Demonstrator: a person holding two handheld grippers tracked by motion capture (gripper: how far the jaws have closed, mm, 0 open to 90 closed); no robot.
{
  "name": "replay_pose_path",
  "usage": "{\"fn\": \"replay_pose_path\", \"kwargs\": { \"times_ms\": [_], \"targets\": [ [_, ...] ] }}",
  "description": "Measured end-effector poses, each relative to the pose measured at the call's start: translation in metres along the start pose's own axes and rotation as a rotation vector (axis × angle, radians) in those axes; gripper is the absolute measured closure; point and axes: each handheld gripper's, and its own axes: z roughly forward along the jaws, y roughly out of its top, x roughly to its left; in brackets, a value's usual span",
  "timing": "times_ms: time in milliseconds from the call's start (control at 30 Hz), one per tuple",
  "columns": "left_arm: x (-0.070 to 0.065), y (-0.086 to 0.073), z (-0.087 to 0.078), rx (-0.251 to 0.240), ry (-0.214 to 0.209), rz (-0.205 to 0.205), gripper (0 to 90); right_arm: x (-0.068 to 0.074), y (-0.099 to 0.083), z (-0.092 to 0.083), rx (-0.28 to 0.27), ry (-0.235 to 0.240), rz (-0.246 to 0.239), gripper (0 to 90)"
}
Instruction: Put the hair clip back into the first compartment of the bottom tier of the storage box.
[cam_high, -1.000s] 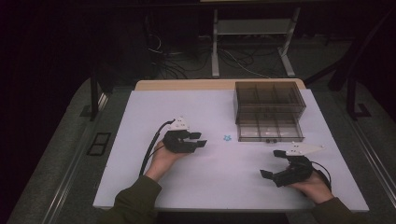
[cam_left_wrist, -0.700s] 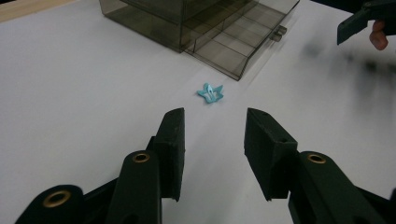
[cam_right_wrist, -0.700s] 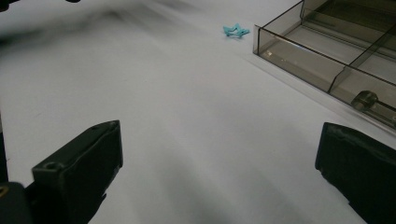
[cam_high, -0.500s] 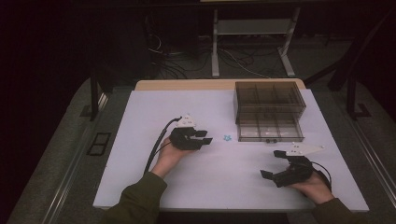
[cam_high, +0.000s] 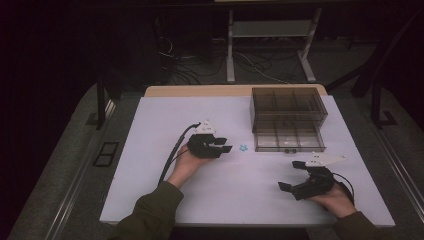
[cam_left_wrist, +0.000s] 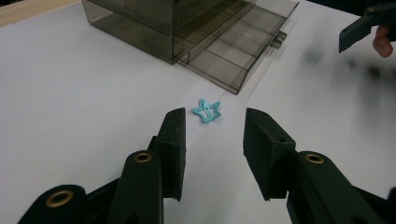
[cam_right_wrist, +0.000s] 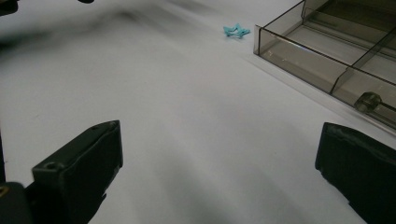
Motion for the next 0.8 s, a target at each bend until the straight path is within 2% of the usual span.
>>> {"fn": "replay_pose_path", "kwargs": {
  "times_ms": [367,567,600,800],
  "targets": [
    [0.0,0.007,0.012,0.016,-0.009,0.023,60.0,0.0,0.001,0.0,-0.004,0.0,0.004,0.2],
    [0.001,0.01,0.015,0.016,-0.004,0.018,61.5,0.0,0.0,0.001,0.009,-0.003,-0.004,0.2],
    [0.001,0.011,0.018,0.019,0.009,0.015,62.2,0.0,0.0,0.001,0.005,-0.003,-0.005,0.2],
    [0.0,0.014,0.026,0.026,0.001,0.016,63.7,0.0,0.0,0.0,0.002,-0.002,-0.005,0.2]
  ]
}}
